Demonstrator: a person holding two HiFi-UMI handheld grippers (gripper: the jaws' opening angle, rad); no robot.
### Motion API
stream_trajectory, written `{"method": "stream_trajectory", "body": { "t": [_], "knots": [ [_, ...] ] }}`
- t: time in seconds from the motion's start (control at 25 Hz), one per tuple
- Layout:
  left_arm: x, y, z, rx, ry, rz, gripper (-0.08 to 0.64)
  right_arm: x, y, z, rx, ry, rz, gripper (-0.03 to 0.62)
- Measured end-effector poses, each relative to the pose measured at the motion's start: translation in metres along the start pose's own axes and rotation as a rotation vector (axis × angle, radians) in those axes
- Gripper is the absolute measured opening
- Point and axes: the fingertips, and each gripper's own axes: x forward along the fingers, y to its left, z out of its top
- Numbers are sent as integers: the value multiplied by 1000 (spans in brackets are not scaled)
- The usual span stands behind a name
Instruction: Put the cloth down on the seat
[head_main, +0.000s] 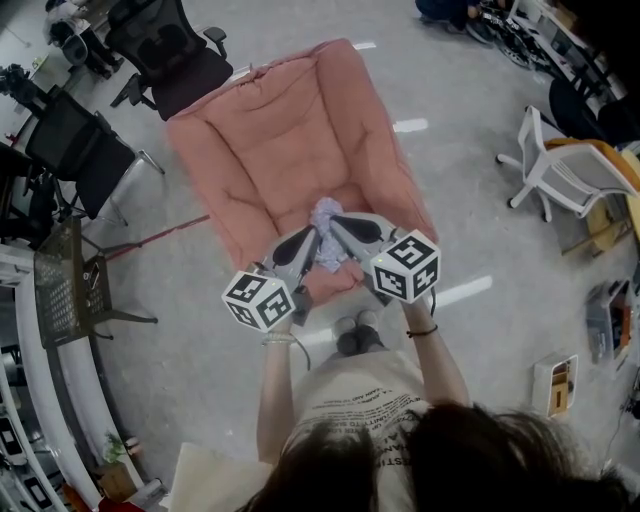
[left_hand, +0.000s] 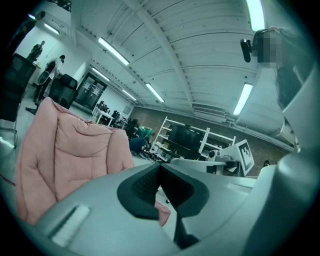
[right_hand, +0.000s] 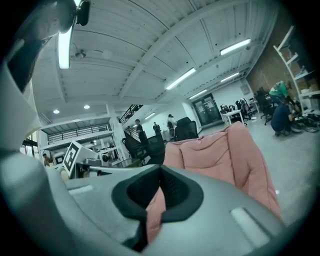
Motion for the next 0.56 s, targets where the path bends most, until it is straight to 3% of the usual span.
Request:
{"method": "stream_trajectory", "body": {
  "t": [0.56],
  "knots": [
    [-12, 4, 9, 3, -18, 19, -3, 5, 11, 8, -8, -10, 32, 2]
  ]
}}
